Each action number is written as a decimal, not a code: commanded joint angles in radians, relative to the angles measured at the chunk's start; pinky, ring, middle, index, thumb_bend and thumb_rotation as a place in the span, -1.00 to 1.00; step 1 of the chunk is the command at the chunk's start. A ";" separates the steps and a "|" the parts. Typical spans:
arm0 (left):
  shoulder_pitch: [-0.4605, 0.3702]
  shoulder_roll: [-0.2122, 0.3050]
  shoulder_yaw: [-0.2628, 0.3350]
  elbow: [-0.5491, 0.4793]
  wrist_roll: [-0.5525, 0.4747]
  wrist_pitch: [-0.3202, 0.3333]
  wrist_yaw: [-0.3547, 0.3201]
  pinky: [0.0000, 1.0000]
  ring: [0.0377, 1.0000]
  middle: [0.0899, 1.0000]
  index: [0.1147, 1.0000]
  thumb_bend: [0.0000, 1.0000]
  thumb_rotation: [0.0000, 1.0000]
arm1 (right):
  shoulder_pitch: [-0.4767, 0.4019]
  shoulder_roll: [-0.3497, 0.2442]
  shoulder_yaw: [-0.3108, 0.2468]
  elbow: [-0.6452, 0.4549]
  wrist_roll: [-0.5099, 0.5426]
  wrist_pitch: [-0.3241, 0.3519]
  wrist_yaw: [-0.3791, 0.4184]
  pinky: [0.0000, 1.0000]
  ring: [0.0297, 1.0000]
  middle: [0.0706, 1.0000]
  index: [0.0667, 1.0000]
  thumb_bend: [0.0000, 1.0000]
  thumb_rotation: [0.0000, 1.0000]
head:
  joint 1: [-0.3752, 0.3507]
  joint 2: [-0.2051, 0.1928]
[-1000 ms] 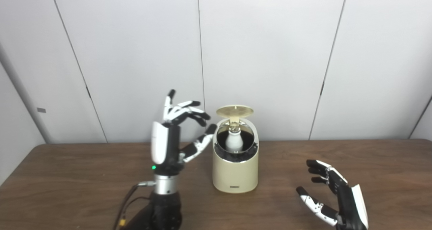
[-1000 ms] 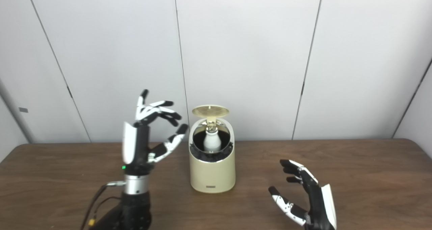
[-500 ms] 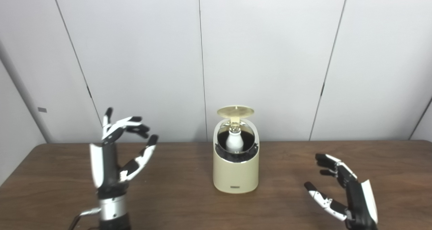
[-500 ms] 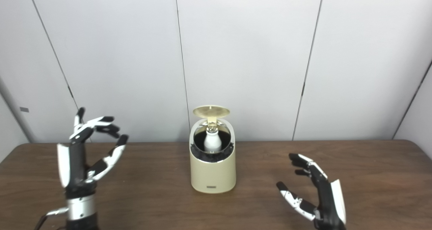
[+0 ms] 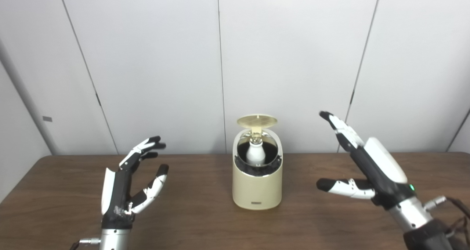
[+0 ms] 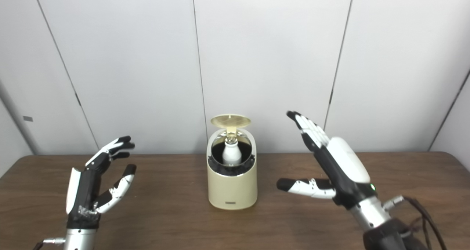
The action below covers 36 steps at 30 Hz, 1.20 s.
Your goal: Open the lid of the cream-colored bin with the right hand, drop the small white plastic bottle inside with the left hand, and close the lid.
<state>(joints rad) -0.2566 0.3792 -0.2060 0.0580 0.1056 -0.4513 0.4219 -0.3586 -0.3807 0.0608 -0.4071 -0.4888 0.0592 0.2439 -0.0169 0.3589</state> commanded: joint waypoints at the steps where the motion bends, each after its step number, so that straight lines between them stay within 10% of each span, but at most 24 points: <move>1: -0.019 -0.003 0.025 -0.006 -0.006 -0.018 -0.056 0.58 0.71 0.72 0.67 -0.12 0.80 | -0.092 -0.025 0.005 -0.047 -0.031 0.026 0.032 1.00 1.00 1.00 1.00 1.00 0.94 | -0.002 -0.002; 8: -0.025 -0.041 0.087 0.059 0.083 -0.018 -0.124 0.72 0.84 0.85 0.82 -0.03 0.74 | -0.240 -0.043 0.048 -0.052 -0.090 0.060 0.120 1.00 1.00 1.00 1.00 1.00 0.95 | -0.005 -0.007; 20: -0.031 -0.050 0.083 0.093 0.210 -0.018 -0.048 0.59 0.75 0.76 0.71 -0.10 0.76 | -0.407 0.001 0.141 0.036 -0.192 0.104 0.209 1.00 1.00 1.00 0.93 1.00 0.86 | -0.006 -0.004; 36: -0.020 -0.049 0.073 0.087 0.272 -0.018 -0.022 0.68 0.79 0.77 0.73 0.00 0.77 | -0.527 0.038 0.204 0.260 -0.211 0.056 0.188 1.00 1.00 0.85 0.81 1.00 0.94 | -0.006 -0.003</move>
<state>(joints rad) -0.2539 0.3169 -0.1423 0.1677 0.3575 -0.4499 0.3773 -0.8260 -0.3443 0.2704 -0.1503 -0.6956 0.1346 0.4662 -0.0230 0.3544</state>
